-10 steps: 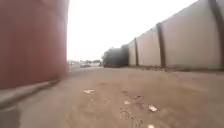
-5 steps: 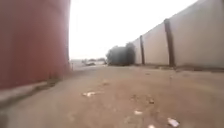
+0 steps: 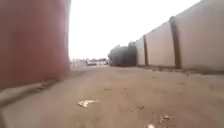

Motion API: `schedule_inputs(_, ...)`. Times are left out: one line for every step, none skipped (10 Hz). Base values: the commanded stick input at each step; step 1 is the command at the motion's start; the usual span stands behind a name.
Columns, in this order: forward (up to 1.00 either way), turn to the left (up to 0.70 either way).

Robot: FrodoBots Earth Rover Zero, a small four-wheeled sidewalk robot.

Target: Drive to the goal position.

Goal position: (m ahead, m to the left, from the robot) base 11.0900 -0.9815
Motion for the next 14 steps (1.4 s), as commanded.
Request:
schedule_inputs(0.7,0.02)
schedule_inputs(0.7,0.02)
schedule_inputs(0.7,0.02)
schedule_inputs(0.7,0.02)
schedule_inputs(0.7,0.02)
schedule_inputs(0.7,0.02)
schedule_inputs(0.7,0.02)
schedule_inputs(0.7,0.02)
schedule_inputs(0.7,0.02)
schedule_inputs(0.7,0.02)
schedule_inputs(0.7,0.02)
schedule_inputs(0.7,0.02)
schedule_inputs(0.7,0.02)
schedule_inputs(0.7,0.03)
